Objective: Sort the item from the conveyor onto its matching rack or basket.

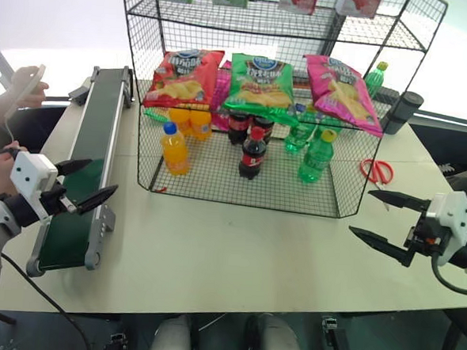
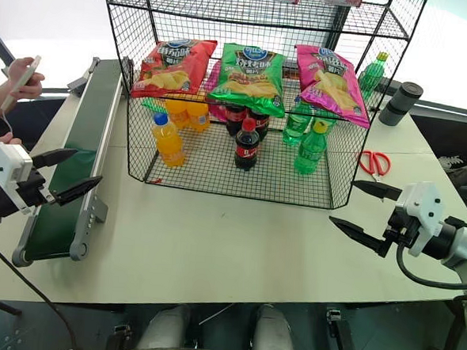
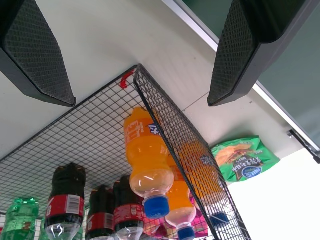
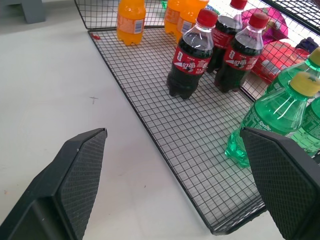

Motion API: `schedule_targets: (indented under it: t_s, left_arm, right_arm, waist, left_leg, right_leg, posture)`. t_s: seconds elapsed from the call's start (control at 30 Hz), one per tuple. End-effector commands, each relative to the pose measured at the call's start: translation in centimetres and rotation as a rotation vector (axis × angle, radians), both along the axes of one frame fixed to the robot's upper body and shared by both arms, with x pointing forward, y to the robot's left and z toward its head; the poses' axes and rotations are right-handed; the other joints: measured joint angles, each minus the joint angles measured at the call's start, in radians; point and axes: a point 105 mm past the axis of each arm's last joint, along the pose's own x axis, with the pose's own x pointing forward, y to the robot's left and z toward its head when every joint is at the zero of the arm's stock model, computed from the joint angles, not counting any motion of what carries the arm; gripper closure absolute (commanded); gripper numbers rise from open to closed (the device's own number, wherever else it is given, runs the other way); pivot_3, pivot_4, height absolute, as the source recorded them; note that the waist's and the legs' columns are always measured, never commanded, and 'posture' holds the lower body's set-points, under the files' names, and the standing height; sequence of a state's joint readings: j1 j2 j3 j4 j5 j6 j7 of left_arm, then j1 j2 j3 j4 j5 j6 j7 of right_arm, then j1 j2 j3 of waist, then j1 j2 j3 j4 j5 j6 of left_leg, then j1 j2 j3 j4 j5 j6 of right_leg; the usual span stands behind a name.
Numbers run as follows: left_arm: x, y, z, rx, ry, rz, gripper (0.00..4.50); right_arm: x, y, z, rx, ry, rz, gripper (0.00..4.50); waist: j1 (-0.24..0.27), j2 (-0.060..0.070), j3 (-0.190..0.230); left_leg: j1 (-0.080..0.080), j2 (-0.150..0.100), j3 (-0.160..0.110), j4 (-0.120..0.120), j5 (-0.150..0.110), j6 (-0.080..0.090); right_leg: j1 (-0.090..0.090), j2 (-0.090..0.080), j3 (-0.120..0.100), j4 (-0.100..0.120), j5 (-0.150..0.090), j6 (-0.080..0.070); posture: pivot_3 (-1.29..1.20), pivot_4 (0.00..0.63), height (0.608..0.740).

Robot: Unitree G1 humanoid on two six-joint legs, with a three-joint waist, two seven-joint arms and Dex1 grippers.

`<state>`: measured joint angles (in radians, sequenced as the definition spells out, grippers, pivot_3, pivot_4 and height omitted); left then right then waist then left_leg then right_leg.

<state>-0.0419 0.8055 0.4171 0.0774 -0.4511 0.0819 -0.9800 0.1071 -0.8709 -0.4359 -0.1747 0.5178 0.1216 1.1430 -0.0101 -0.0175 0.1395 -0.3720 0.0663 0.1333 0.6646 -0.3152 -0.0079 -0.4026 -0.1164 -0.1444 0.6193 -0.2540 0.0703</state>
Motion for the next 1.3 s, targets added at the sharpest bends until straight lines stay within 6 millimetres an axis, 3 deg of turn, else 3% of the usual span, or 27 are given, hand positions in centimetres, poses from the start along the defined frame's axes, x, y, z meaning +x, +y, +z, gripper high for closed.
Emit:
schedule_targets:
  t_s: [0.03, 1.1, 1.3]
  left_arm:
    - [-0.2, 0.5, 1.1, 0.036, -0.050, 0.006, 0.00]
    - [1.2, -0.8, 1.4, 0.021, -0.109, -0.072, 0.00]
    - [1.6, -1.0, 1.4, 0.020, -0.118, -0.079, 0.00]
  right_arm:
    - [0.0, -0.1, 0.4, -0.009, -0.031, 0.003, 0.07]
    - [0.5, -0.8, 0.1, -0.015, -0.072, -0.019, 0.07]
    - [1.4, -1.5, -0.7, -0.015, -0.004, -0.115, 0.07]
  waist:
    - [0.000, 0.000, 0.000]
    - [-0.001, 0.000, 0.000]
    - [-0.001, 0.000, 0.000]
  left_leg:
    - [0.000, 0.000, 0.000, 0.000, 0.000, 0.000]
    - [0.001, -0.001, 0.000, 0.000, 0.002, -0.003]
    - [0.001, -0.001, 0.001, 0.000, 0.002, -0.004]
  right_leg:
    - [0.000, 0.000, 0.000, 0.000, 0.000, 0.000]
    - [0.000, 0.001, 0.000, 0.000, 0.000, 0.000]
    - [0.001, 0.000, 0.000, 0.001, 0.000, 0.000]
  posture:
    - [0.00, 0.150, 0.738]
    - [0.00, 0.150, 0.738]
    - [0.00, 0.150, 0.738]
